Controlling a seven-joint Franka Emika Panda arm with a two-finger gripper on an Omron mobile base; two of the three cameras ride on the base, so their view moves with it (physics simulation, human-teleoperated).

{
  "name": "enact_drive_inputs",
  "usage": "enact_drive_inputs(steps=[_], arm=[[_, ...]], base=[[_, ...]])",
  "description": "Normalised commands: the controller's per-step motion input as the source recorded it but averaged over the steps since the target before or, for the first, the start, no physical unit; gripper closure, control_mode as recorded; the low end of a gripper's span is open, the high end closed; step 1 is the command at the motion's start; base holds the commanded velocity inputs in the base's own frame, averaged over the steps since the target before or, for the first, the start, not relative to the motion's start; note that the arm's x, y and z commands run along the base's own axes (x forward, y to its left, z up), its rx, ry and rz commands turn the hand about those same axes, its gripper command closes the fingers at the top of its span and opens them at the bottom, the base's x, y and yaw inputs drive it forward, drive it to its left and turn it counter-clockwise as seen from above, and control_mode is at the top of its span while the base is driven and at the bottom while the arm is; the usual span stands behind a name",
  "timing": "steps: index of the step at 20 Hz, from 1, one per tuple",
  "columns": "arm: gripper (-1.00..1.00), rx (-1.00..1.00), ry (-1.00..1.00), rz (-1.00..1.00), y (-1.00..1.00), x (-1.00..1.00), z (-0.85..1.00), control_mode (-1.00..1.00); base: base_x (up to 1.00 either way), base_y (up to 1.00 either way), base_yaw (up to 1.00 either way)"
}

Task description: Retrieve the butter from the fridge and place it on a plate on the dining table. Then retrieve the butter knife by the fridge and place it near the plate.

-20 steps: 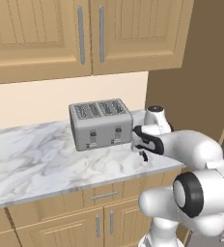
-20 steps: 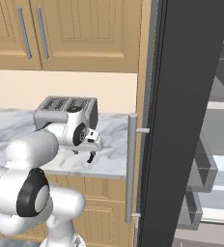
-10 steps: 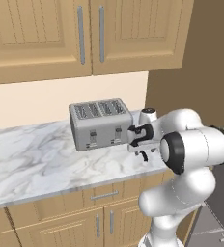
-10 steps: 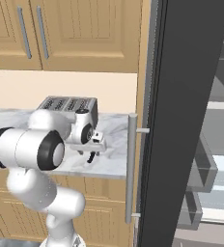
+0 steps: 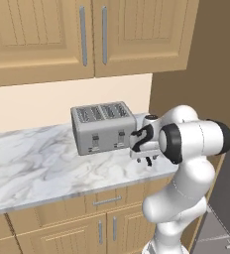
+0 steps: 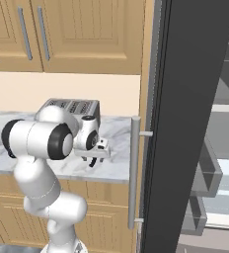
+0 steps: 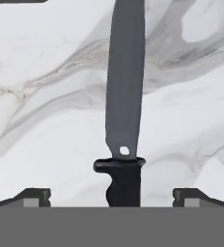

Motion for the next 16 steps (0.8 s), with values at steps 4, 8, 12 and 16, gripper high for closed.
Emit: enact_drive_inputs(steps=[4, 8, 12, 16], arm=[[-1.0, 0.01, 0.01, 0.0, -0.08, 0.0, -0.34, -1.0], [1.0, 0.0, 0.05, 0.0, -0.01, 0.0, -0.48, -1.0], [1.0, 0.0, 0.12, 0.0, 0.0, 0.0, -0.3, -1.0], [1.0, 0.0, 0.07, 0.0, -0.02, 0.0, -0.27, -1.0]], base=[[0.0, 0.0, 0.0], [0.0, 0.0, 0.0], [0.0, 0.0, 0.0], [0.0, 0.0, 0.0]])
